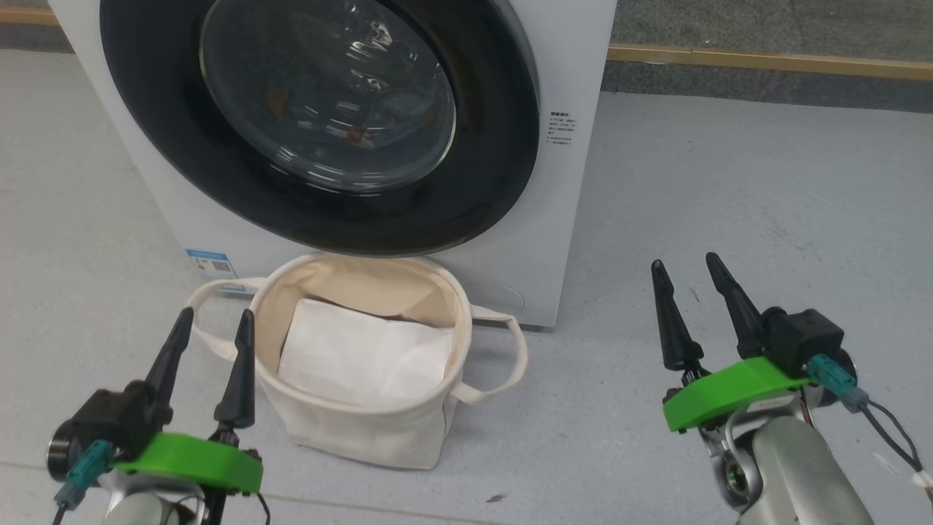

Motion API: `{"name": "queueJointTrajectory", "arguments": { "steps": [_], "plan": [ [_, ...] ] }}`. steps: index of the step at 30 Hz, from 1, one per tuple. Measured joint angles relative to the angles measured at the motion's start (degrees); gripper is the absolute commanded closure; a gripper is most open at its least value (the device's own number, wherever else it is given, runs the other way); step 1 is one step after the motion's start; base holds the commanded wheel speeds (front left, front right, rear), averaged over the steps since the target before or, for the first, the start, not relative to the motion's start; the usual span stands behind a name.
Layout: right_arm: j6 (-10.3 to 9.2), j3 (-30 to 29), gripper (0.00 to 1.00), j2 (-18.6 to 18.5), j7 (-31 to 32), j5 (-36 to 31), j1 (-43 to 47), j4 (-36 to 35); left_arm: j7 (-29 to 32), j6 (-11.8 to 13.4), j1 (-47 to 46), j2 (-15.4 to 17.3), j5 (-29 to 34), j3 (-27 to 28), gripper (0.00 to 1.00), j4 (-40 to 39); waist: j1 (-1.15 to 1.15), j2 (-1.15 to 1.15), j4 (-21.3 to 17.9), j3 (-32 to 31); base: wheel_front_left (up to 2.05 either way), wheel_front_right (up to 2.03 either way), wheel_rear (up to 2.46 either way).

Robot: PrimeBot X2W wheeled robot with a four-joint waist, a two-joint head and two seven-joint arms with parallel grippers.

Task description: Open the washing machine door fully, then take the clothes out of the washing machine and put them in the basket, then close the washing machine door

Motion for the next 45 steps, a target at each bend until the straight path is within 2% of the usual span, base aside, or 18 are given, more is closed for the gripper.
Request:
{"name": "queueJointTrajectory", "arguments": {
  "steps": [25,33,34,35,36,42,45],
  "plan": [
    [0.0,0.9,0.0,0.0,0.0,0.4,0.0,0.2,0.0,-0.1,0.0,0.0,-0.3,0.3,0.0,0.0,0.0,0.0,-0.4,0.2,0.0,0.0,0.0],
    [0.0,1.9,0.0,0.0,0.0,6.1,-1.1,1.2,0.0,-0.8,0.0,0.1,-0.3,-0.8,0.0,-0.7,0.0,0.0,-0.5,0.5,0.0,0.0,0.0],
    [0.0,2.1,0.2,-0.1,0.0,7.0,-1.7,1.6,0.0,-0.8,0.0,0.0,-0.3,-1.0,0.0,-0.8,0.0,0.0,-0.5,0.6,0.0,0.0,0.0],
    [0.0,2.5,0.82,-0.1,0.0,8.5,-2.4,2.0,0.0,-0.8,0.1,0.0,-0.3,-1.2,0.0,-1.0,0.0,0.0,-0.4,0.7,0.0,0.0,0.0],
    [0.0,2.8,1.0,-0.1,0.0,10.0,-3.0,2.3,0.0,-0.8,0.1,0.0,-0.3,-1.3,0.0,-1.1,0.0,0.0,-0.3,0.8,0.0,0.0,0.0],
    [0.0,3.2,1.0,-0.5,0.0,19.3,-8.1,5.7,0.0,-0.8,0.2,-1.0,-0.4,-2.2,0.0,-2.0,0.0,0.0,0.4,2.6,0.0,0.0,0.0],
    [0.0,3.6,1.0,-2.7,1.2,25.1,-11.7,6.7,0.0,-0.8,0.2,-1.5,-0.4,-2.8,0.0,-2.1,0.0,0.0,1.1,4.0,0.0,0.0,0.0]
  ]
}}
